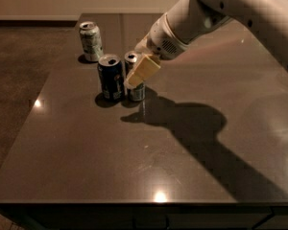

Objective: Move redbull can near pepsi can

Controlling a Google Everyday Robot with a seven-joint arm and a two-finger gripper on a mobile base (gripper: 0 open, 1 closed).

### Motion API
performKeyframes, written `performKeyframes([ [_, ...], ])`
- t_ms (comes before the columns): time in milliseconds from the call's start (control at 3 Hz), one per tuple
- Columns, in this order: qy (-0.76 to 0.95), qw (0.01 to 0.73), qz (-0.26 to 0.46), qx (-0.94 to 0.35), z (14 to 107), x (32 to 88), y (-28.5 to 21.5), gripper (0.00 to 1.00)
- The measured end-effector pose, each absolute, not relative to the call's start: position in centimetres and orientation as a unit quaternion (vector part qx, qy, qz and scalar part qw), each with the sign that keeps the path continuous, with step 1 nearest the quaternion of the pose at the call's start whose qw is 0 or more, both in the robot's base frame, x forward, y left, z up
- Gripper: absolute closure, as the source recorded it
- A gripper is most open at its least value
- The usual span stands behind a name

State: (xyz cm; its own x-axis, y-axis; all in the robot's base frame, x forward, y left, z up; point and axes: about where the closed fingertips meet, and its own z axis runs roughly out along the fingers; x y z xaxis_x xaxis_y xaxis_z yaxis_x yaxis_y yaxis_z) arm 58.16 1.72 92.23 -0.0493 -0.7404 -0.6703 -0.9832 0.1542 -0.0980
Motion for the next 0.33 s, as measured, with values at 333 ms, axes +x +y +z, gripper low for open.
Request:
performKeyframes([
  [333, 0.696, 0.304, 0.200, -0.619, 92.22, 58.16, 1.73, 0.00],
])
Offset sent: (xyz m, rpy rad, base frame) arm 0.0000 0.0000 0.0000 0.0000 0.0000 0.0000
